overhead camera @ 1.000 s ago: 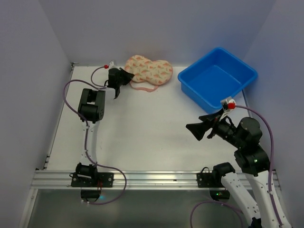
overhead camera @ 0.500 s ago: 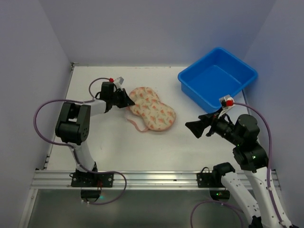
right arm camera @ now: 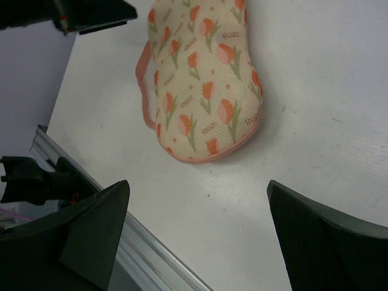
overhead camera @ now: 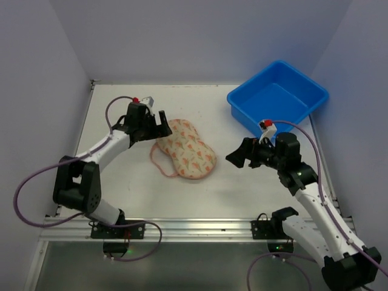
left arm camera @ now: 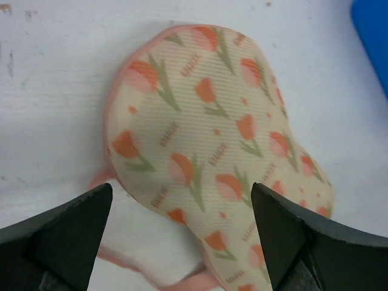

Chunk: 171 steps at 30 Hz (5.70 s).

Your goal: Unzip the laundry bag and remove the bra

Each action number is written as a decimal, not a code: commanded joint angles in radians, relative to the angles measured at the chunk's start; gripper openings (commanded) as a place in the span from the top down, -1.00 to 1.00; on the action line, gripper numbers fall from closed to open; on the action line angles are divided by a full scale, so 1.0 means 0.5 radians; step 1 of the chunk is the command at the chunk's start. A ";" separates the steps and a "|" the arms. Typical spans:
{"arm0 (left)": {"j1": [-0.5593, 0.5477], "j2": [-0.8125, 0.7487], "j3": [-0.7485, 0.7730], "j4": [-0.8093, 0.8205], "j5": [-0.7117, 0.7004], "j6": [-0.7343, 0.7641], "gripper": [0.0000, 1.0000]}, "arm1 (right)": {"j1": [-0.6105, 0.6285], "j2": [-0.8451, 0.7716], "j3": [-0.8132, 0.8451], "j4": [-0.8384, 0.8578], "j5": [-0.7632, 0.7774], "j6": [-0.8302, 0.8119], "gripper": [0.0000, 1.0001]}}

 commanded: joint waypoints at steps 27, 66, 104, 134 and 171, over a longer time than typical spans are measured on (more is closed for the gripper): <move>-0.395 0.012 -0.387 0.684 -0.227 -0.309 -0.79 | 0.906 1.702 0.501 0.500 0.449 0.088 -0.15; -0.904 -0.065 -0.991 1.563 0.139 -0.943 -0.77 | 0.563 0.900 -0.107 0.328 0.758 0.238 -0.40; -0.916 -0.263 -0.270 0.427 -0.557 -1.453 1.00 | 1.060 0.422 -0.389 0.831 1.019 0.201 -0.11; -0.852 -0.383 -0.254 0.377 -0.539 -1.489 1.00 | 0.664 0.775 -0.579 1.869 0.286 0.278 -0.10; -0.696 -0.411 -0.438 0.469 -0.377 -1.278 1.00 | 0.667 0.707 -0.416 1.366 0.531 0.140 1.00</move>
